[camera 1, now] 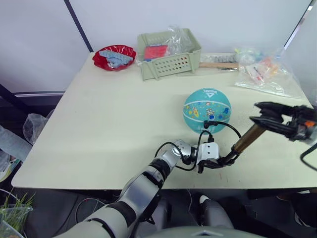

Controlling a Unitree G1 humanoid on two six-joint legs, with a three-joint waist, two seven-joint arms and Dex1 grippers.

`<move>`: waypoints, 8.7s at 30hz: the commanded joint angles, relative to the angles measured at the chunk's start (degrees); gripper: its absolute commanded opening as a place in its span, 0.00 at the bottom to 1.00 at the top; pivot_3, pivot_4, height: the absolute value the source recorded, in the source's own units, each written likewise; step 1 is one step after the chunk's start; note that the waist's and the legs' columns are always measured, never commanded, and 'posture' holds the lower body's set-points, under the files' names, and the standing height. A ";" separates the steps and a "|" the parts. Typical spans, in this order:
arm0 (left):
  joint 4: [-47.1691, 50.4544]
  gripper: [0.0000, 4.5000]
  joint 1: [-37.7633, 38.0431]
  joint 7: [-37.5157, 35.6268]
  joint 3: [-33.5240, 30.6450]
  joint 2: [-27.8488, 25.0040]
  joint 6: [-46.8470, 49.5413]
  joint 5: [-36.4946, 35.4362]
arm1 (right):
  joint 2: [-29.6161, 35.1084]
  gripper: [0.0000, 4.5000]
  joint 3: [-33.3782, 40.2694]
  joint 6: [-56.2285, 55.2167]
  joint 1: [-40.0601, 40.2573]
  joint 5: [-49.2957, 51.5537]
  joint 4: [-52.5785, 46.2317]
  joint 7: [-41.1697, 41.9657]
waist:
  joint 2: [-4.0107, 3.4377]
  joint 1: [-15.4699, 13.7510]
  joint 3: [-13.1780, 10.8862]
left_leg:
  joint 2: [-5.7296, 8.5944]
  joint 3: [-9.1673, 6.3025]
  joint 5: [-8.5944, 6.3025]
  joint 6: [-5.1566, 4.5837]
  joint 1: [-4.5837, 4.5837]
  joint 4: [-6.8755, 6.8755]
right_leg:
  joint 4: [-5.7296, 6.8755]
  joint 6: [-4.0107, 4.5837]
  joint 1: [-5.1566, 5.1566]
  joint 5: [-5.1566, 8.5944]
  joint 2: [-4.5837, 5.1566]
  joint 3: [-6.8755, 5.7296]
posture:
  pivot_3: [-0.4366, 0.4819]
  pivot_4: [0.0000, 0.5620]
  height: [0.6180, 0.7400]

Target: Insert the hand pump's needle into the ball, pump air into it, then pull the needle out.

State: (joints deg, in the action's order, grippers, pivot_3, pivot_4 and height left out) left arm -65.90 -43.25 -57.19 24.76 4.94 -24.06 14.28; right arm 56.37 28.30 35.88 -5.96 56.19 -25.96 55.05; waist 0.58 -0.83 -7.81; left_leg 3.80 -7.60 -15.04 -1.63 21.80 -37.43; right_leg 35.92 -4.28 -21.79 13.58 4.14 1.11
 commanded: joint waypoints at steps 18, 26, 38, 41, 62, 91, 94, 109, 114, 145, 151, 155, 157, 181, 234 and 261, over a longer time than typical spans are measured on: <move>-4.18 0.22 2.35 0.15 2.26 -2.00 1.99 3.50 | -8.57 0.36 -12.34 -10.55 9.63 -15.12 1.62 1.80 | 0.61 0.16 0.40 | -0.10 -0.01 0.00 0.01 -0.18 0.00 | 0.00 -0.10 0.12 0.07 -0.11 -0.01 | 0.48 0.27 1.00; -4.24 0.22 1.84 0.58 2.33 -2.32 1.58 3.68 | -13.43 0.36 -19.54 -19.94 12.03 -24.74 7.45 2.03 | 0.86 0.31 0.77 | -0.10 0.00 0.00 0.01 -0.26 0.01 | 0.01 -0.07 0.14 0.05 -0.14 0.00 | 0.48 0.27 1.00; -4.02 0.22 2.44 0.07 2.59 -2.23 1.69 3.59 | -10.63 0.36 -12.13 -18.85 9.00 -16.62 2.43 5.57 | 0.44 0.15 0.55 | -0.06 0.00 0.00 0.02 -0.17 0.01 | 0.02 0.00 0.09 0.01 -0.11 0.03 | 0.48 0.27 1.00; -4.00 0.22 2.35 -0.02 2.53 -2.17 1.74 3.55 | -7.23 0.36 -7.92 -15.31 7.48 -12.75 0.23 5.72 | 0.16 0.05 0.38 | -0.02 -0.02 0.00 0.01 -0.07 0.01 | 0.01 0.01 0.02 0.00 -0.08 0.02 | 0.48 0.27 1.00; -4.30 0.22 1.72 -0.25 2.50 -1.77 2.13 3.55 | 4.97 0.36 4.75 0.22 3.20 -1.29 -2.67 5.89 | 0.15 -0.05 -0.11 | -0.01 0.01 0.00 0.00 0.07 0.01 | -0.02 0.00 -0.05 0.00 0.02 -0.01 | 0.48 0.27 1.00; -4.09 0.22 1.94 0.06 2.29 -2.12 2.44 3.24 | -5.19 0.36 -8.57 -19.31 8.80 -16.81 4.52 7.94 | 0.56 -0.01 0.29 | -0.01 0.01 0.01 0.02 -0.13 -0.01 | -0.01 -0.01 0.10 0.00 -0.05 0.02 | 0.48 0.27 1.00; -4.14 0.22 1.91 0.07 2.29 -2.17 2.40 3.27 | -2.64 0.36 -3.77 -14.56 6.00 -10.27 2.74 7.92 | 0.38 -0.03 0.14 | -0.01 -0.01 0.01 0.02 -0.06 -0.01 | -0.01 0.00 0.04 0.00 -0.04 0.01 | 0.48 0.27 1.00; -4.35 0.22 1.88 0.07 2.37 -2.02 2.18 3.56 | 7.63 0.36 10.23 1.43 -2.80 3.28 2.14 7.60 | -0.02 -0.06 -0.27 | -0.01 0.04 0.01 0.00 0.04 -0.02 | -0.01 -0.01 -0.05 0.00 0.02 0.02 | 0.48 0.27 1.00; -4.21 0.22 2.01 -0.03 2.41 -1.90 2.19 3.56 | 5.25 0.36 5.84 0.42 0.49 -0.49 0.19 7.60 | 0.04 -0.04 -0.24 | -0.02 0.07 0.01 0.00 0.03 -0.01 | -0.01 -0.01 -0.05 0.00 0.03 0.05 | 0.48 0.27 1.00; -3.71 0.22 1.78 -0.52 2.22 -2.84 2.48 3.24 | -6.25 0.36 -7.79 -16.35 5.21 -14.59 4.15 7.07 | 0.42 0.33 0.12 | -0.04 0.03 0.01 0.02 -0.12 -0.01 | 0.03 0.00 0.03 0.00 -0.09 0.09 | 0.48 0.27 1.00; -3.78 0.22 1.94 -0.71 2.37 -2.75 2.33 3.38 | -0.12 0.36 1.08 -7.53 1.00 -4.86 1.31 6.61 | 0.10 0.09 -0.15 | -0.03 0.01 0.01 0.02 0.01 0.00 | 0.02 0.01 -0.07 -0.01 -0.06 0.07 | 0.48 0.27 1.00; -3.87 0.22 2.03 -0.36 2.22 -2.48 2.41 3.30 | 3.51 0.36 5.87 -1.08 -3.38 1.69 1.27 3.67 | 0.07 0.07 -0.23 | -0.03 0.01 0.01 0.01 0.02 0.00 | 0.02 0.01 -0.08 -0.01 -0.04 0.07 | 0.48 0.27 1.00; -3.89 0.22 2.12 -0.36 2.23 -2.40 2.41 3.32 | 5.19 0.36 7.03 0.45 -3.90 1.92 1.22 4.37 | 0.03 0.03 -0.27 | -0.02 0.03 0.01 0.01 0.03 0.00 | 0.02 0.01 -0.08 -0.01 -0.02 0.07 | 0.48 0.27 1.00; -3.58 0.22 2.37 0.23 1.98 -2.08 3.09 3.00 | -9.43 0.36 -20.11 -20.90 10.56 -28.28 8.76 3.60 | 1.03 0.28 0.63 | -0.11 0.03 0.01 0.02 -0.28 0.00 | 0.02 -0.08 0.13 0.04 -0.15 0.08 | 0.48 0.27 1.00; 56.10 1.00 22.65 -28.24 -16.45 -30.69 19.87 -36.52 | -12.08 0.36 -20.83 -24.39 12.16 -27.59 5.80 2.62 | 0.06 0.09 -0.04 | -0.10 0.01 0.00 0.04 -0.14 0.09 | -0.05 0.07 -0.06 0.02 0.00 0.25 | 0.48 0.27 1.00; 67.51 1.00 27.91 -25.47 -18.31 -36.78 24.82 -40.45 | -0.31 0.36 -8.73 -27.59 2.15 -30.62 12.54 6.60 | -0.70 0.08 -1.31 | -0.04 0.25 0.18 0.33 0.83 0.15 | 0.02 0.13 -1.18 -0.01 -0.01 0.40 | 0.48 0.27 1.00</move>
State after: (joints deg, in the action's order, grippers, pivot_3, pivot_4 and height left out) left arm -0.83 -15.53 -83.01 7.21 -31.29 0.76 -24.95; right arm 54.64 17.80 11.42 -2.54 27.93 -14.52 61.48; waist -0.13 -0.75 -9.13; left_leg 3.76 -7.27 -14.86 -1.31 22.63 -37.29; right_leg 35.93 -4.15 -22.98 13.57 4.13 1.54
